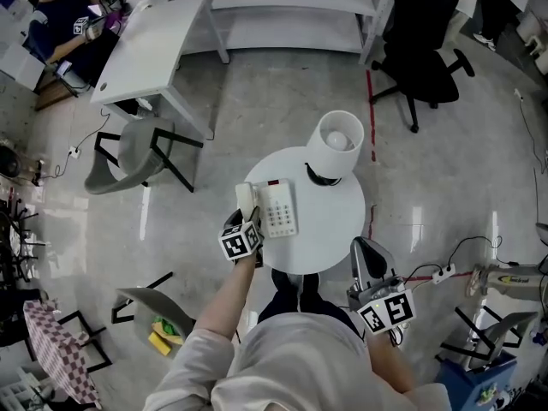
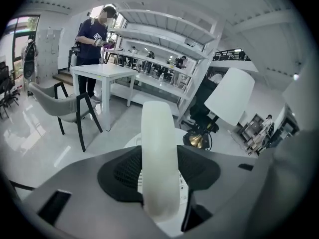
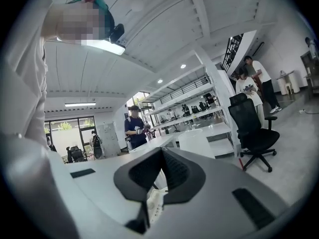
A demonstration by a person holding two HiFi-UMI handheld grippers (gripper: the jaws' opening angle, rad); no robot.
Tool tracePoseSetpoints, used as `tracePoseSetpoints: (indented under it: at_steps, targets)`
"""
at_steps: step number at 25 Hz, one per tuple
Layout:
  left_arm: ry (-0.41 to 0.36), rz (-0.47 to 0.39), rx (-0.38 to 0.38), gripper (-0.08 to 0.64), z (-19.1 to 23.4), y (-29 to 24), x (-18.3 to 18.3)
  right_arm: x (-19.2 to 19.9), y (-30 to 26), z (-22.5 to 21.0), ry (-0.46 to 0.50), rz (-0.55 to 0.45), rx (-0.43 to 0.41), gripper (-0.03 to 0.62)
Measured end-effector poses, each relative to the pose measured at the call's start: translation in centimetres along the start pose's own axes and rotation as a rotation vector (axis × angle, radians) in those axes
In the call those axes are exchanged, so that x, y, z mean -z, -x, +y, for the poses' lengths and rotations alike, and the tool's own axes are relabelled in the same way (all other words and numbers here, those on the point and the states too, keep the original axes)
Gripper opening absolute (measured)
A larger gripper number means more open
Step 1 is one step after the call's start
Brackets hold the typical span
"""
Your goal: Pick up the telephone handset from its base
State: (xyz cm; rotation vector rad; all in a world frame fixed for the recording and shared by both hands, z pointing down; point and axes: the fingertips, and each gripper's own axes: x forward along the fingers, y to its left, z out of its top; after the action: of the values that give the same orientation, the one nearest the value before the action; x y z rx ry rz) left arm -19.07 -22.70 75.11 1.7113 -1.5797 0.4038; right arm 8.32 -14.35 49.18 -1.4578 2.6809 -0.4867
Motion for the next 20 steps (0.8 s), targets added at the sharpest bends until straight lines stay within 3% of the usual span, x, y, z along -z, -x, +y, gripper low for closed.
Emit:
tracePoseSetpoints:
  at_steps: [13, 20]
  targets:
    - [0.074, -0.192, 0.206, 0.225, -3.1, 6.9, -5.6, -0.8, 1.3, 0.6, 0.007, -0.042, -0.006, 0.008]
    - [0.04, -0.316, 0.311, 0.225, -5.0, 12.2, -9.2, -1.8, 1.9, 0.9, 0.014, -0.07, -0.016, 0.009]
